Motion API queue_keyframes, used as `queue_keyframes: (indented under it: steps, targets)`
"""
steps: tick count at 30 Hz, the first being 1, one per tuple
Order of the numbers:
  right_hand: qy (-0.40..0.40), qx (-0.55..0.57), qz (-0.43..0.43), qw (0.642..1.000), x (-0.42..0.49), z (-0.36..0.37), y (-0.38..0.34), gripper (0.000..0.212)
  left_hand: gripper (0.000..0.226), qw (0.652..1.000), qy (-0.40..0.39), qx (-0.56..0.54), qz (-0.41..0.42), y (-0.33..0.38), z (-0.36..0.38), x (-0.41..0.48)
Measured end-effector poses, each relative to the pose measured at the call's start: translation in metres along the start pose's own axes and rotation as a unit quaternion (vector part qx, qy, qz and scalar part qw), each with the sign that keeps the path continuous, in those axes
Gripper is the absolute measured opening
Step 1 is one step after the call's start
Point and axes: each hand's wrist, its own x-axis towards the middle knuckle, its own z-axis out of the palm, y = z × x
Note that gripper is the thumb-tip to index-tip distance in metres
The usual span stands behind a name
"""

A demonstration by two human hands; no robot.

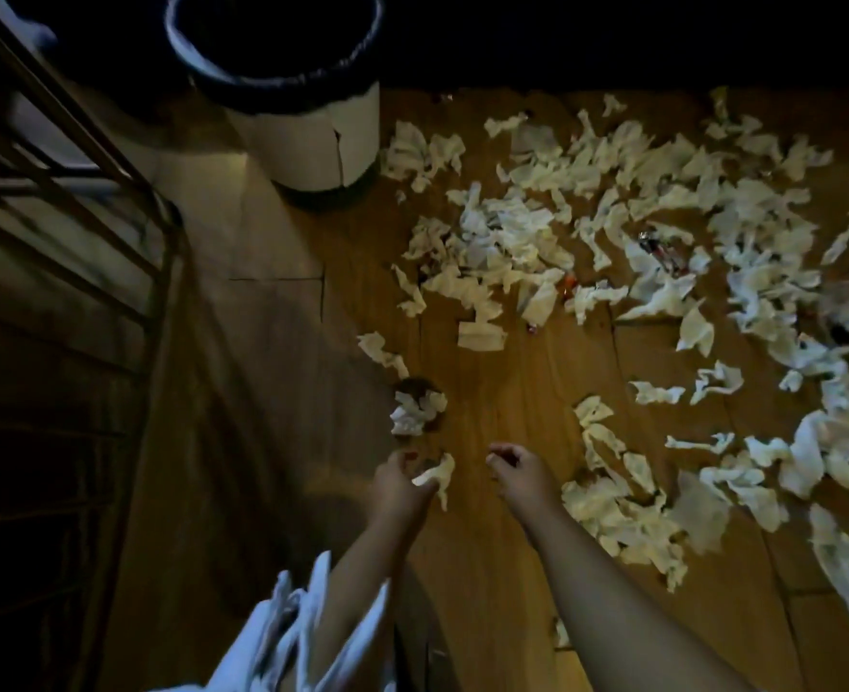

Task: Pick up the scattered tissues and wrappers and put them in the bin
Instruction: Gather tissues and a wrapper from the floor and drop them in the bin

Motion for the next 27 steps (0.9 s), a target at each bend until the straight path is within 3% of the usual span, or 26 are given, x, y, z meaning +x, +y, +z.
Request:
queue_keyframes:
  steps: [3, 6, 11, 13, 16, 18, 19, 22, 26, 27]
  targets:
    - [0.0, -0.048, -0.05, 0.998, 0.056, 0.014, 0.023, 0.027, 0.07, 0.987, 0.02, 0.158, 0.022, -0.04, 0.045, 0.044]
    - [-0.001, -0.082, -0.137, 0.987, 0.107, 0.026, 0.031, 0.029, 0.084, 0.969, 0.012, 0.24, 0.05, -0.068, 0.073, 0.082]
    - [0.009, -0.089, -0.2, 0.976, 0.161, 0.036, 0.021, 0.03, 0.063, 0.926, -0.019, 0.349, 0.141, -0.088, 0.082, 0.116]
    - [0.027, -0.084, -0.201, 0.976, 0.169, 0.035, 0.019, 0.03, 0.049, 0.941, -0.015, 0.289, 0.176, -0.089, 0.076, 0.121]
    - [0.059, -0.091, -0.204, 0.973, 0.163, 0.016, 0.03, 0.03, 0.018, 0.977, 0.004, 0.059, 0.205, -0.071, 0.06, 0.115]
    - [0.136, -0.147, -0.227, 0.953, 0.158, -0.01, 0.044, 0.031, 0.01, 0.975, 0.071, -0.031, 0.208, -0.061, 0.051, 0.122]
    - [0.183, -0.176, -0.225, 0.941, 0.156, -0.024, 0.05, 0.037, 0.018, 0.969, 0.082, -0.064, 0.225, -0.055, 0.051, 0.13]
    - [0.271, -0.224, -0.152, 0.924, 0.165, -0.063, 0.072, 0.042, 0.031, 0.963, 0.103, -0.029, 0.247, -0.038, 0.054, 0.148]
    - [0.162, -0.321, -0.121, 0.925, 0.186, -0.087, 0.1, 0.053, 0.02, 0.964, 0.149, 0.044, 0.216, -0.024, 0.061, 0.161]
    - [0.15, -0.317, -0.127, 0.928, 0.181, -0.086, 0.1, 0.046, 0.024, 0.961, 0.161, 0.075, 0.211, -0.025, 0.063, 0.165]
